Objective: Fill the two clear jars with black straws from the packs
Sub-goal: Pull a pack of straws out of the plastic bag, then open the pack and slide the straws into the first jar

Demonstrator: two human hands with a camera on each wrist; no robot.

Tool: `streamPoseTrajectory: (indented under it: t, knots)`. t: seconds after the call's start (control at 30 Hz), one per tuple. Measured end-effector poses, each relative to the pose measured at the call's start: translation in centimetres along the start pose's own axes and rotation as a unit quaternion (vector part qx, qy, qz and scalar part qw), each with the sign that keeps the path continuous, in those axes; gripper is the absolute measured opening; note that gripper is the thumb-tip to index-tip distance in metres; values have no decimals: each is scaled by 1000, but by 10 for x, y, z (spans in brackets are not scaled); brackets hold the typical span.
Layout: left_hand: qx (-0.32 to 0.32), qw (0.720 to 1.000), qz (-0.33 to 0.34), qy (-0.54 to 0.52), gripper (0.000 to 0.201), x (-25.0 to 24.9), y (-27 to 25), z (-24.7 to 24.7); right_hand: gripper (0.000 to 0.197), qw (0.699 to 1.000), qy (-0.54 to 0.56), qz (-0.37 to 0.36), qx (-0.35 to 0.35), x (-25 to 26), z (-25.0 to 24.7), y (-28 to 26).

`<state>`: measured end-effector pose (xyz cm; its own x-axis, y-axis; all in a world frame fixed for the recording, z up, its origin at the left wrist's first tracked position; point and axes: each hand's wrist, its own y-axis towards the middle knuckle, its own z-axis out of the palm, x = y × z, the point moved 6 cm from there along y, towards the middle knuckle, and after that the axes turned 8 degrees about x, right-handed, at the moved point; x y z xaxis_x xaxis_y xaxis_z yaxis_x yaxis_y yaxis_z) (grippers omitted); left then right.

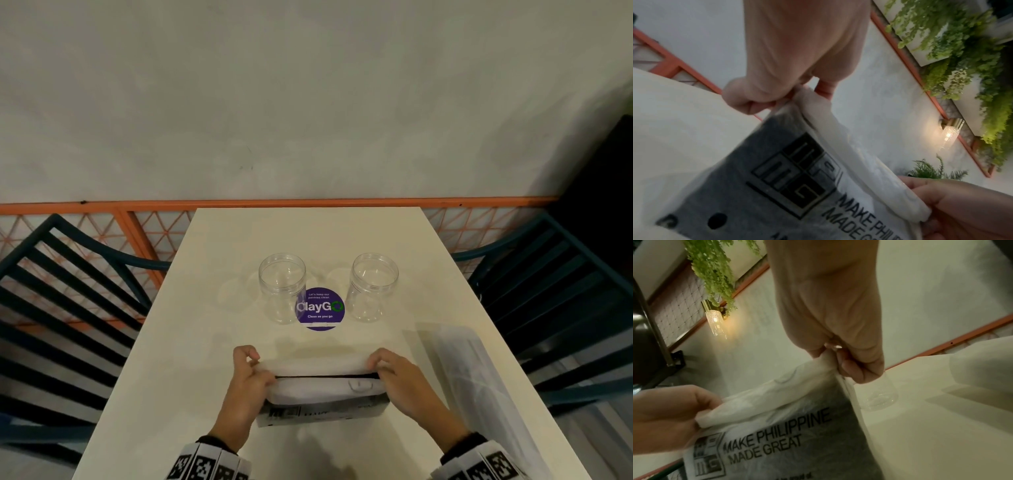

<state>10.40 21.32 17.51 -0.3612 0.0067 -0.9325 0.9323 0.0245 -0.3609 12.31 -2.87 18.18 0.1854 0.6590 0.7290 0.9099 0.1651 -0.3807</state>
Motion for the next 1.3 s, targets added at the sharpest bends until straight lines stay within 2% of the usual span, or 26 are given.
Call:
streamPoseTrajectory:
  t: [0.1,0.13,0.2,0.27,0.33,0.4,0.43,0.5,0.53,0.67,0.77,0.8,0.87,0.97,1.03,1.17,1.3]
  knots:
    - [-24,999,38,7,21,-7,-2,-10,40,998,-58,-20,16,6,6,0]
    - [-30,998,49,30,25,-9,-2,-12,38,998,-62,-25,8,7,5,0]
    - [-52,989,84,108,49,-11,0,-18,32,998,-58,-26,0,6,3,-2]
    - [-58,967,108,225,58,-9,3,-18,37,997,-67,-22,35,6,6,-6]
    - [-67,939,101,323,44,-2,8,-15,51,991,-99,-28,82,9,14,-8]
    - [-107,923,93,357,24,0,8,-12,61,986,-127,-42,101,14,23,-9]
    - [-132,920,93,358,19,-1,7,-12,63,985,-130,-48,105,16,27,-10]
    - [-148,921,90,348,22,0,8,-12,66,985,-126,-48,107,15,31,-10]
    - [-130,926,85,345,28,1,10,-13,66,986,-121,-45,102,13,29,-8]
    - [14,929,81,361,47,-1,6,-7,63,992,-103,-30,69,2,15,-1]
    - [40,928,108,355,50,-9,-2,-2,59,978,-205,-24,-5,5,6,1]
    - [40,927,115,354,51,-11,-4,-1,56,966,-250,-46,-46,13,3,0]
    - [43,924,133,357,52,-17,-8,1,48,941,-299,-134,-85,38,8,-2]
    - [47,921,171,347,52,-31,-14,7,37,921,-299,-250,-8,76,39,-4]
    - [48,919,197,338,52,-38,-18,12,44,917,-298,-260,44,87,53,1]
    - [37,936,199,289,51,-48,-26,13,50,919,-274,-277,59,95,61,8]
    - [32,936,245,249,43,-64,-37,19,50,919,-241,-311,12,97,61,5]
